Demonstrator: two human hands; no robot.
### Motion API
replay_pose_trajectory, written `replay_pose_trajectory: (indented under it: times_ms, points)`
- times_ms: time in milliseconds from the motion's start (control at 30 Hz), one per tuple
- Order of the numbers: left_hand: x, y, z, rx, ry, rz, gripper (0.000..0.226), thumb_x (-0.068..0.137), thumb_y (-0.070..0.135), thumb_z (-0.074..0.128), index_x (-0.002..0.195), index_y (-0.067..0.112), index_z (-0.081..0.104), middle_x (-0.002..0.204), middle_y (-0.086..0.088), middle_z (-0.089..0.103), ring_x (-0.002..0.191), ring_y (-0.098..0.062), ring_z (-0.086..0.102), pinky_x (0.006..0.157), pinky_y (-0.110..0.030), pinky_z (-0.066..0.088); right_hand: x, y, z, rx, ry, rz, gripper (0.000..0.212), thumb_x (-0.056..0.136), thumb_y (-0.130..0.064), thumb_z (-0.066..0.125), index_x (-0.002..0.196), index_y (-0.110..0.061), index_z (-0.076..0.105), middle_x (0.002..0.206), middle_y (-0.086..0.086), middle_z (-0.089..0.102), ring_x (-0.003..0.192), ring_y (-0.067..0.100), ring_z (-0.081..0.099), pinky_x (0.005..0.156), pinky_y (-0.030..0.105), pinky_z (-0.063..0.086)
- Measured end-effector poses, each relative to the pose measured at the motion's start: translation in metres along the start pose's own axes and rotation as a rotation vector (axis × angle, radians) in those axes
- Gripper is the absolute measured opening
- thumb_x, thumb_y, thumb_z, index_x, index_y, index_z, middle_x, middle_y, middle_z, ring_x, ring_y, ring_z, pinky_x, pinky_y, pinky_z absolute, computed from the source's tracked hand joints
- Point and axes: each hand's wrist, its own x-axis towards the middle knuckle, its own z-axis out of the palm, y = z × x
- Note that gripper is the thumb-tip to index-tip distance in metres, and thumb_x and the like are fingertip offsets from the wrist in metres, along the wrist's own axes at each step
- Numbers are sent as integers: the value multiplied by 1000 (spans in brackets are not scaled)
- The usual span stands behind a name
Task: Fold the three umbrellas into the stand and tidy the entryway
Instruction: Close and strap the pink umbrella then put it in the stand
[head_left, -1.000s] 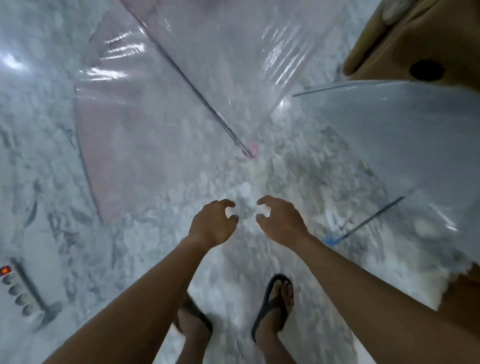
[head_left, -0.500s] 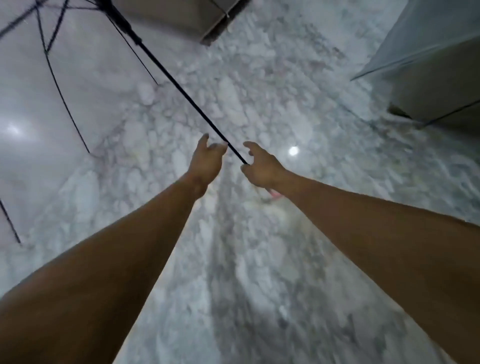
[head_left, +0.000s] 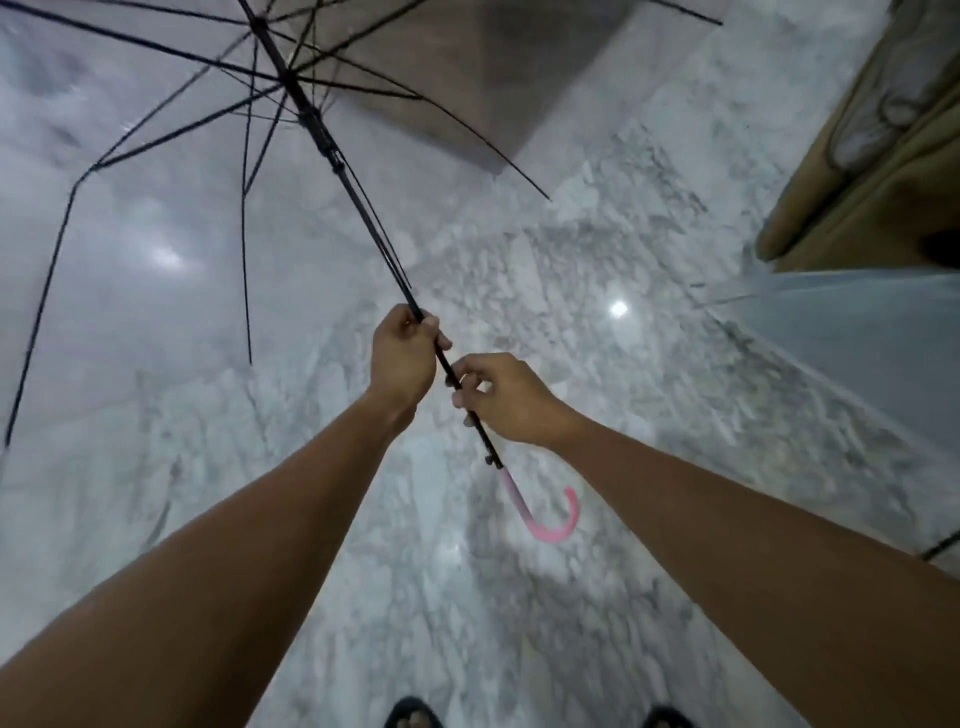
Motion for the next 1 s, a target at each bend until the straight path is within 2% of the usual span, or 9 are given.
replay_pose_trajectory:
  times_ms: [67,200,267,333,433,600,767,933,1000]
  points:
    - [-34,67,-36,32,-27,22,18,101,9,49,85,15,54,71,-3,62,72,-15,61,85,-39,54,-37,-74,-8,0,-48,-8,10,92,-5,66,94,-14,70,77,-2,67,74,28,75,74,31,60]
    - [-111,201,-110,81,-128,93,11,103,10,48,94,8,54,74,-8,63,73,-18,63,72,-31,53,-108,-236,-34,-103,-167,32,12,87,-11,78,82,-20,70,81,2,71,76,23,74,82,45,62]
    - [-128,278,-137,60,-202,172,11,104,7,46,93,8,50,74,-9,59,69,-18,63,69,-31,56,-125,-322,-70,-215,-187,77,7,89,-25,76,87,-18,74,89,0,74,81,24,75,79,41,61]
    - [-138,354,-164,21,-273,246,14,103,5,43,91,10,46,72,-10,53,62,-19,56,67,-35,55,-146,-411,-112,-232,-52,158,19,95,-34,68,102,-17,73,103,0,76,85,20,77,73,33,53]
    - [-157,436,-182,40,-378,362,13,100,7,43,89,11,46,74,-6,47,60,-17,46,60,-35,48,-181,-509,-157,65,334,167,24,99,-34,60,114,-17,70,111,3,75,82,19,75,78,33,53]
    - [-204,551,-192,113,-480,579,11,102,17,42,100,9,49,84,-14,58,70,-26,50,63,-37,46,-253,-668,-196,336,750,-78,20,101,-38,55,118,-27,59,112,2,71,84,20,71,78,37,56]
    - [-284,604,-171,200,-711,825,28,103,12,41,77,21,37,69,3,43,68,-21,40,58,-30,34,-375,-721,-225,265,1003,-47,32,94,-36,63,120,-22,52,103,6,68,74,21,70,63,32,52]
    - [-371,633,-163,267,-948,1081,19,101,31,47,101,21,64,92,1,68,85,-17,61,77,-31,47,-519,-698,-224,420,1447,-62,7,97,-24,55,97,-18,59,95,9,71,71,21,65,53,22,47]
    - [-419,632,-157,270,-1067,1102,25,102,31,52,81,21,60,74,3,61,71,-11,56,69,-23,44,-584,-680,-206,508,1580,-79,15,98,-16,49,98,-12,63,89,10,71,61,17,63,40,14,39]
